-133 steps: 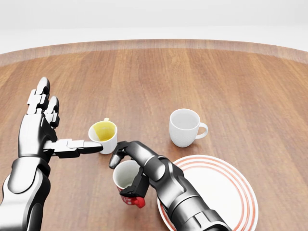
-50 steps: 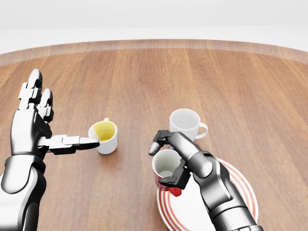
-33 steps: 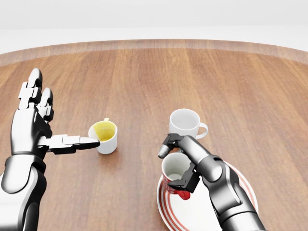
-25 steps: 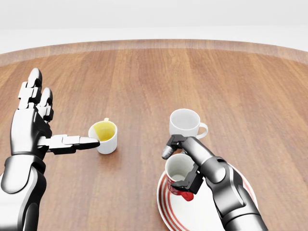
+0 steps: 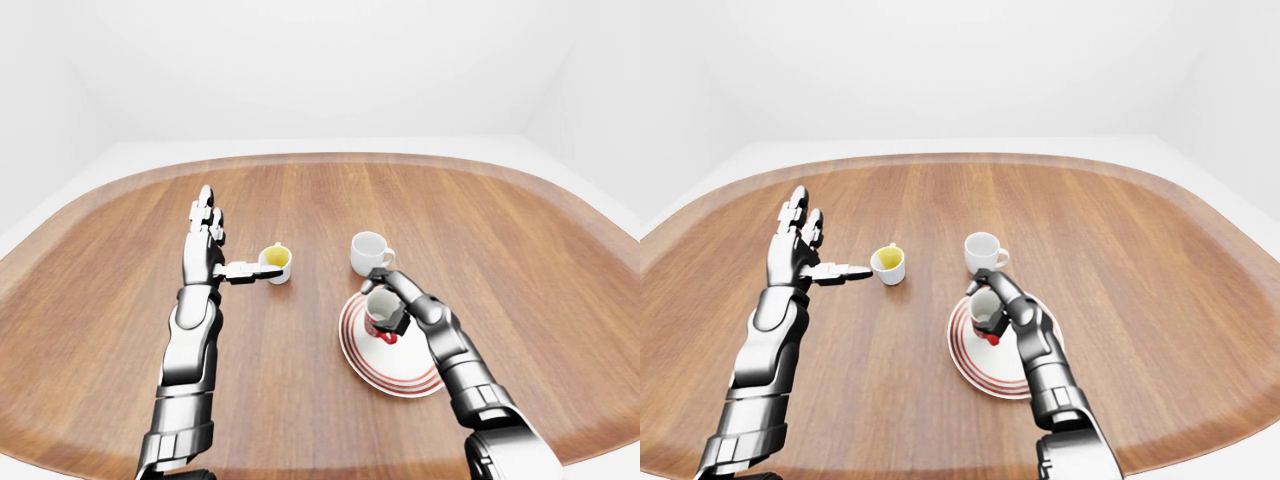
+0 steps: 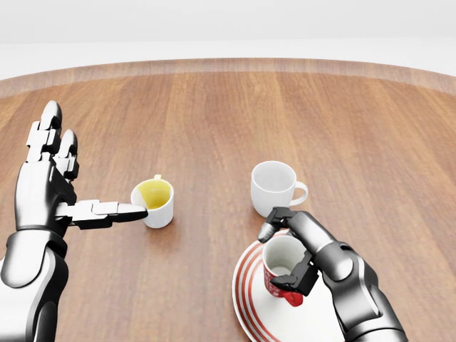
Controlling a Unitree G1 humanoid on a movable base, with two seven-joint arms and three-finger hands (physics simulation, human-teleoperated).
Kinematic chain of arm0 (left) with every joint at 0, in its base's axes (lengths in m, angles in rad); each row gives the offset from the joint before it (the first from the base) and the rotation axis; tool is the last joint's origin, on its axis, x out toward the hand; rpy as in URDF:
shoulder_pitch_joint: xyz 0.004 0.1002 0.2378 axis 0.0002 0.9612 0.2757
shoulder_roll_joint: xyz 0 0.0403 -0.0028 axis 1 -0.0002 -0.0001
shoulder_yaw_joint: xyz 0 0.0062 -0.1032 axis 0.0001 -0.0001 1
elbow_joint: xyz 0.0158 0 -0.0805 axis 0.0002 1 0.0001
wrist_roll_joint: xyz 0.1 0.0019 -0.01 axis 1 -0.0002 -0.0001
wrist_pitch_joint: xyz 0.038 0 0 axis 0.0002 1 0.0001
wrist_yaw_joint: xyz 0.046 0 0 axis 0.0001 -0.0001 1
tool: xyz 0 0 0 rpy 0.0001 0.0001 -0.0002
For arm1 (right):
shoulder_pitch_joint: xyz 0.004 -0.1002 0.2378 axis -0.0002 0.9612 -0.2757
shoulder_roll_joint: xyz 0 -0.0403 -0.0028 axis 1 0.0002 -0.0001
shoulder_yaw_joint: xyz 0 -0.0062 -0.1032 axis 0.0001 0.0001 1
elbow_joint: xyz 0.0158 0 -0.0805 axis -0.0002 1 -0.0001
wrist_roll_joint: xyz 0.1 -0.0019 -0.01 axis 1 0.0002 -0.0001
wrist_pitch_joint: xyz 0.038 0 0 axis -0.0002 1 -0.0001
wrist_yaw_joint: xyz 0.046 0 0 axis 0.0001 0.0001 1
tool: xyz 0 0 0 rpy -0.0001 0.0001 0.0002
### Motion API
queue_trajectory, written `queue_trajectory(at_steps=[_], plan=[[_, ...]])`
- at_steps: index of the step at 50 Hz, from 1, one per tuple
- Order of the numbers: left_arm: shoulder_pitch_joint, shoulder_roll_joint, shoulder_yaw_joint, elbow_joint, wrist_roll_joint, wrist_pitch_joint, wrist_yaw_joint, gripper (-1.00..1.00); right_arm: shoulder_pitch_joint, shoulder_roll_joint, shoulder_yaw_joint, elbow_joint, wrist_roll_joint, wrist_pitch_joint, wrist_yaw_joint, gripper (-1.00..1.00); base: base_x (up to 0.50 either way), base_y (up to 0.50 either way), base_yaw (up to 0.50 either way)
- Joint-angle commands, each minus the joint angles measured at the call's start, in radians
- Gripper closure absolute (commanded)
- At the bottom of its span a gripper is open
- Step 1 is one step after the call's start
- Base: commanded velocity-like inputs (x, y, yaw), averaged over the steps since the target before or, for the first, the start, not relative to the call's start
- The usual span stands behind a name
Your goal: Pick up the red mug and put it on the plate
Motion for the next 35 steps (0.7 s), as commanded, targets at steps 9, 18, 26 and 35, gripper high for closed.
queue_trajectory(at_steps=[9, 18, 26, 35], plan=[[-0.005, -0.002, -0.004, 0.015, 0.005, 0.000, 0.002, -1.00, 0.025, -0.025, -0.020, -0.004, 0.031, 0.000, -0.008, 1.00, 0.00, 0.00, 0.00], [-0.002, -0.004, -0.005, -0.011, 0.007, 0.000, 0.003, -1.00, 0.051, -0.045, -0.035, -0.053, 0.034, 0.000, 0.006, 1.00, 0.00, 0.00, 0.00], [-0.001, -0.004, -0.005, -0.013, 0.008, 0.000, 0.003, -1.00, 0.062, -0.053, -0.041, -0.069, 0.031, 0.000, 0.010, 1.00, 0.00, 0.00, 0.00], [0.000, -0.004, -0.004, -0.017, 0.007, 0.000, 0.004, -1.00, 0.067, -0.055, -0.042, -0.069, 0.028, 0.000, 0.010, 1.00, 0.00, 0.00, 0.00]])
